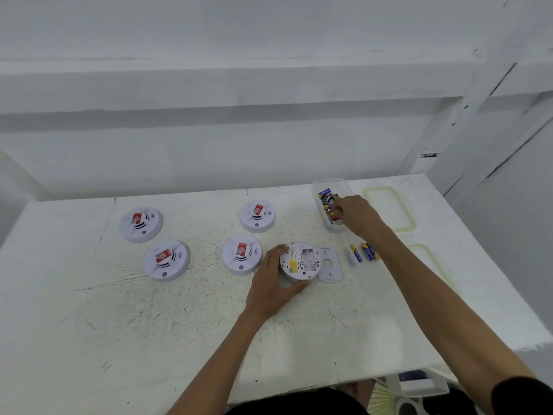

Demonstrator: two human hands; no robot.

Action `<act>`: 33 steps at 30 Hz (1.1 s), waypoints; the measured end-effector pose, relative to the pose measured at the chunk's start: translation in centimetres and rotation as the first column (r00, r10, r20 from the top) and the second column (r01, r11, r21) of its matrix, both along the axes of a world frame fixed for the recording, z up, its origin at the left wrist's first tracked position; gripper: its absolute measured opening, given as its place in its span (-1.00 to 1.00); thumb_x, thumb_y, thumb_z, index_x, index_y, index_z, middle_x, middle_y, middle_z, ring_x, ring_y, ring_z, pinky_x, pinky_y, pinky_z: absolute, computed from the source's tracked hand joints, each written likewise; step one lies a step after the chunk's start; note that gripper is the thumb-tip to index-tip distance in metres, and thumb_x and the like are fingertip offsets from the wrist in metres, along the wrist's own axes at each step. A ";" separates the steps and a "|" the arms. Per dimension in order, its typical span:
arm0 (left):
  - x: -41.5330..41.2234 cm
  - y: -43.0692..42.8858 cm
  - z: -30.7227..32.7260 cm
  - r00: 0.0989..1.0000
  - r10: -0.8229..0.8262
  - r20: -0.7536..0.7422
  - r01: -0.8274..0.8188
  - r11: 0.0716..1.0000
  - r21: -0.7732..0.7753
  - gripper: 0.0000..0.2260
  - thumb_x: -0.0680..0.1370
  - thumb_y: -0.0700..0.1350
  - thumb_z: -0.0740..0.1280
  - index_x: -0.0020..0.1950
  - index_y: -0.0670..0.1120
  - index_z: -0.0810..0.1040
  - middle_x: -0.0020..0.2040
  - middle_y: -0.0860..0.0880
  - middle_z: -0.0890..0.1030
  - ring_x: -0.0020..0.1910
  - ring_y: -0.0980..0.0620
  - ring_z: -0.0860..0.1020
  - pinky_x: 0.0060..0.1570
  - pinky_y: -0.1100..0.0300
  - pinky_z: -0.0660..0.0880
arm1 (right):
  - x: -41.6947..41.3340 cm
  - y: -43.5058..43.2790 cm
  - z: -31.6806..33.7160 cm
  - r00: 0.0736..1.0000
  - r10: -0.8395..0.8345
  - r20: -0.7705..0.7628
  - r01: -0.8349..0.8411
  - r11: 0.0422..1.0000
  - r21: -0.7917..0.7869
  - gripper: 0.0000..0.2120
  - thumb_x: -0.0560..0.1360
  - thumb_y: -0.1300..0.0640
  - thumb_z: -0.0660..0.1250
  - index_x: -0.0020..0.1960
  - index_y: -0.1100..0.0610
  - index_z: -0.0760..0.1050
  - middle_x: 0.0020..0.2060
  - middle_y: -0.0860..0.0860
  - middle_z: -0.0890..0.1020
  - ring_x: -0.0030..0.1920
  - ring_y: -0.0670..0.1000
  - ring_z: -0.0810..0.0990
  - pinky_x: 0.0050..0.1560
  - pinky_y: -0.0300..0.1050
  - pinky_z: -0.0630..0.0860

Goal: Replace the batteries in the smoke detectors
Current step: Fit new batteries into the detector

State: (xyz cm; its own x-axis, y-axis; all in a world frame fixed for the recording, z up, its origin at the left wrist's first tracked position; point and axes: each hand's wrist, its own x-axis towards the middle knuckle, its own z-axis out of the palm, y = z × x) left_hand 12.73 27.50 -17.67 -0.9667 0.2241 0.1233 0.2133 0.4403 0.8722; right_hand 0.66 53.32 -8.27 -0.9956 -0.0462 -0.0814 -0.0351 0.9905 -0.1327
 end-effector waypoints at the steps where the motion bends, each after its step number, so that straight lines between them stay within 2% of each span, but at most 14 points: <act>1: 0.0 0.0 0.0 1.000 0.002 -0.002 -0.002 1.000 0.000 -0.20 0.37 0.30 0.54 0.49 0.04 0.33 0.43 0.14 0.41 0.42 0.14 0.40 0.36 0.13 0.47 | 0.5 -0.2 0.4 0.999 0.000 -0.053 -0.002 0.999 -0.037 -0.82 0.61 0.22 0.19 -0.06 0.22 0.55 -0.17 0.13 0.61 -0.25 0.09 0.51 -0.29 -0.05 0.40; 5: 0.0 0.0 0.0 1.000 0.014 -0.008 -0.014 1.000 0.004 -0.19 0.36 0.30 0.54 0.49 0.02 0.33 0.44 0.14 0.41 0.42 0.16 0.40 0.35 0.13 0.48 | 2.6 -1.7 1.4 0.972 -0.034 -0.231 -0.006 0.985 -0.171 -0.87 0.60 0.19 0.26 -0.05 0.23 0.54 -0.15 0.10 0.59 -0.23 0.11 0.50 -0.31 -0.07 0.35; 8: 0.0 0.0 0.0 1.000 0.013 -0.012 -0.013 1.000 -0.002 -0.19 0.36 0.31 0.54 0.48 0.03 0.33 0.43 0.14 0.42 0.42 0.15 0.42 0.33 0.13 0.49 | 4.4 -3.5 1.4 0.921 -0.013 -0.389 -0.093 0.963 -0.251 -0.86 0.60 0.14 0.33 -0.03 0.22 0.55 -0.17 0.08 0.61 -0.29 0.05 0.51 -0.31 -0.06 0.45; 11: 0.0 0.1 0.1 1.000 0.024 -0.013 -0.024 1.000 0.004 -0.21 0.36 0.29 0.55 0.47 0.03 0.35 0.42 0.14 0.44 0.40 0.15 0.43 0.33 0.16 0.49 | 5.9 -5.2 1.2 0.923 -0.051 -0.380 -0.131 0.889 -0.439 -0.87 0.57 0.08 0.38 -0.09 0.14 0.53 -0.25 -0.01 0.62 -0.29 -0.03 0.57 -0.23 -0.08 0.53; 13: 0.1 0.2 0.1 1.000 0.021 -0.011 -0.021 1.000 0.007 -0.22 0.36 0.28 0.55 0.47 0.03 0.35 0.42 0.14 0.44 0.40 0.15 0.43 0.33 0.18 0.48 | 6.7 -6.1 0.7 0.935 -0.060 -0.349 -0.128 0.862 -0.491 -0.86 0.54 0.09 0.41 -0.11 0.15 0.54 -0.26 -0.02 0.63 -0.28 -0.06 0.57 -0.21 -0.11 0.54; 17: 0.1 0.2 0.2 1.000 0.017 -0.013 -0.017 1.000 0.009 -0.23 0.37 0.28 0.55 0.46 0.03 0.35 0.41 0.13 0.44 0.39 0.17 0.43 0.32 0.25 0.45 | 7.8 -7.0 -0.9 0.947 -0.044 -0.318 -0.120 0.870 -0.479 -0.84 0.52 0.07 0.44 -0.13 0.15 0.56 -0.29 -0.02 0.63 -0.31 -0.05 0.56 -0.23 -0.07 0.57; 23: 0.2 0.1 0.3 1.000 0.014 -0.021 -0.013 1.000 0.015 -0.22 0.37 0.27 0.55 0.46 0.00 0.36 0.41 0.11 0.45 0.38 0.16 0.44 0.30 0.35 0.42 | 8.5 -7.3 -2.4 0.960 -0.037 -0.278 -0.095 0.888 -0.449 -0.82 0.53 0.05 0.43 -0.13 0.14 0.55 -0.27 0.01 0.64 -0.31 -0.03 0.56 -0.25 -0.14 0.55; 33: 0.3 0.3 0.4 1.000 0.006 -0.020 -0.005 1.000 0.025 -0.24 0.39 0.23 0.56 0.47 -0.01 0.35 0.40 0.13 0.44 0.38 0.19 0.43 0.30 0.34 0.44 | 8.7 -7.2 -3.6 0.967 -0.018 -0.253 -0.083 0.920 -0.384 -0.82 0.52 0.08 0.43 -0.17 0.16 0.55 -0.25 0.02 0.56 -0.30 0.00 0.51 -0.24 -0.10 0.51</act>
State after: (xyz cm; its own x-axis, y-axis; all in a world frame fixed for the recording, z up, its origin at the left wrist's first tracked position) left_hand 13.02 27.78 -17.28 -0.9652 0.2152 0.1483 0.2285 0.4197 0.8784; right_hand 9.35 46.15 -11.89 -0.9788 -0.0562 0.1971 -0.1479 0.8596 -0.4892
